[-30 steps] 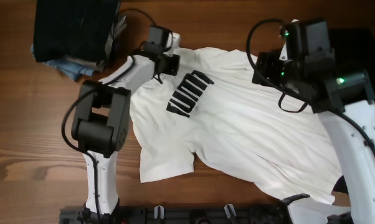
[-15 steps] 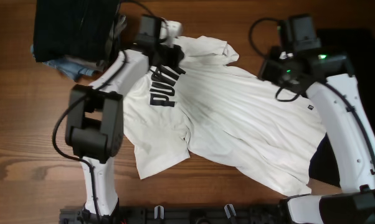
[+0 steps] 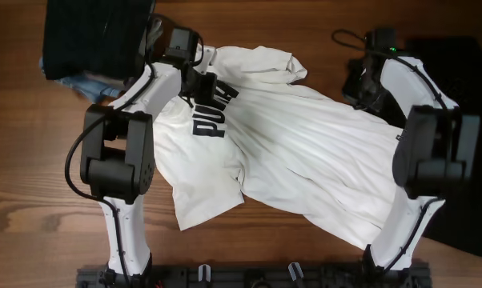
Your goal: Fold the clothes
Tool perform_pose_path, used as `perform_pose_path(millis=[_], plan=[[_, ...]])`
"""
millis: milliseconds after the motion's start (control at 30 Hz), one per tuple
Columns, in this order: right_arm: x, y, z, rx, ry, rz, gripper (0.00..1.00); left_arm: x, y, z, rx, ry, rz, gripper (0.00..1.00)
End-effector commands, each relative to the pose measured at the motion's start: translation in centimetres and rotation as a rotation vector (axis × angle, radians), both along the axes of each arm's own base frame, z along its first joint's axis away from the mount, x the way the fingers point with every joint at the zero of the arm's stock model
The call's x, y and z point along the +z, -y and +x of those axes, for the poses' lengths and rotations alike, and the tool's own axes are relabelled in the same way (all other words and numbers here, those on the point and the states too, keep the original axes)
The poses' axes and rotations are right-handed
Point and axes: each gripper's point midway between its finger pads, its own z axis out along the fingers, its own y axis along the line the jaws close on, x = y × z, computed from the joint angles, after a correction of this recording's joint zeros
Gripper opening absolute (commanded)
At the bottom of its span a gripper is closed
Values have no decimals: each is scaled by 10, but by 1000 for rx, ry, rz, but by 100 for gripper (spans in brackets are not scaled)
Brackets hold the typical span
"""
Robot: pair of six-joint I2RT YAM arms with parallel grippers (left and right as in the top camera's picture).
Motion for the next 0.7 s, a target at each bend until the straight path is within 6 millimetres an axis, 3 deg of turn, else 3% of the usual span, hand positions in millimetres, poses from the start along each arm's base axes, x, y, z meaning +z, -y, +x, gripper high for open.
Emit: perform_pose_path(millis=[0,67,200,333,433,500,567,667], plan=[[-21,42,-12,-147,-62,-72,4,-6,-1,-2,-3,-17,14,14],[-34,83,-34,-215,-144,-143,5,-7,-2,-5,-3,-29,17,17],[-31,160,-68,-360,-186,-139,4,-9,-4,-12,-3,-61,24,24],[-2,185,-58,-240,-102,-74,12,7,9,-6,-26,-30,-18,30],[60,193,-43,-239,44,-126,17,38,38,1,-83,26,-106,36],[116,187,-37,-234,179,-130,34,49,68,1,-148,66,-171,44],[154,180,-40,-230,258,-133,48,44,87,-2,-196,81,-178,48],[202,151,-50,-193,362,-45,54,13,113,-10,-304,84,-155,43]])
